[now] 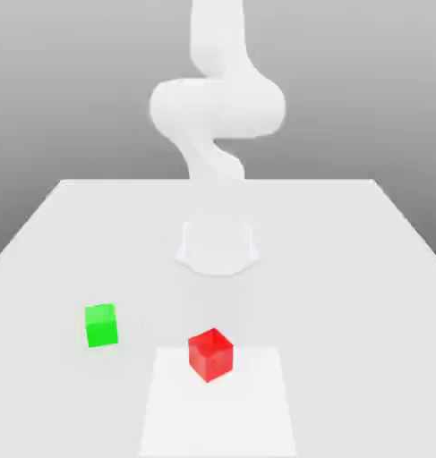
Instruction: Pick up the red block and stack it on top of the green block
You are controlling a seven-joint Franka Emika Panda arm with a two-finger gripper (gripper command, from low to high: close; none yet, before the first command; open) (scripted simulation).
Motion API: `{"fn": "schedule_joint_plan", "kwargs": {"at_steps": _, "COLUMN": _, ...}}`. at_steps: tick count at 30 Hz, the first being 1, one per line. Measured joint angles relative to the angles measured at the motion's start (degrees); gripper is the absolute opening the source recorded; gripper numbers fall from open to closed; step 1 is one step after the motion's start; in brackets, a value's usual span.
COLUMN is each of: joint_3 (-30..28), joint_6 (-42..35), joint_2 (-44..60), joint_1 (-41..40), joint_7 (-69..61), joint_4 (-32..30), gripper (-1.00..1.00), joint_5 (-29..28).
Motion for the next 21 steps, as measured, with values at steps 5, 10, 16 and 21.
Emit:
{"fn": "schedule_joint_plan", "kwargs": {"at_steps": 5, "joint_3": 2.0, "joint_6": 6.8, "joint_2": 9.5, "joint_1": -2.6, "joint_7": 10.4, "joint_4": -8.0, "gripper": 0.00, "joint_5": 2.6}}
{"fn": "schedule_joint_plan", "kwargs": {"at_steps": 10, "joint_3": 4.9, "joint_6": 13.6, "joint_2": 19.1, "joint_1": -5.2, "joint_7": 21.4, "joint_4": -15.9, "gripper": 0.00, "joint_5": 4.3}}
{"fn": "schedule_joint_plan", "kwargs": {"at_steps": 16, "joint_3": 8.9, "joint_6": 22.5, "joint_2": 31.4, "joint_1": -8.8, "joint_7": 37.5, "joint_4": -26.0, "gripper": 0.00, "joint_5": 3.9}}
{"fn": "schedule_joint_plan", "kwargs": {"at_steps": 21, "joint_3": 9.6, "joint_6": 30.4, "joint_2": 41.4, "joint_1": -10.7, "joint_7": 48.2, "joint_4": -30.0, "gripper": 0.00, "joint_5": -1.2}}
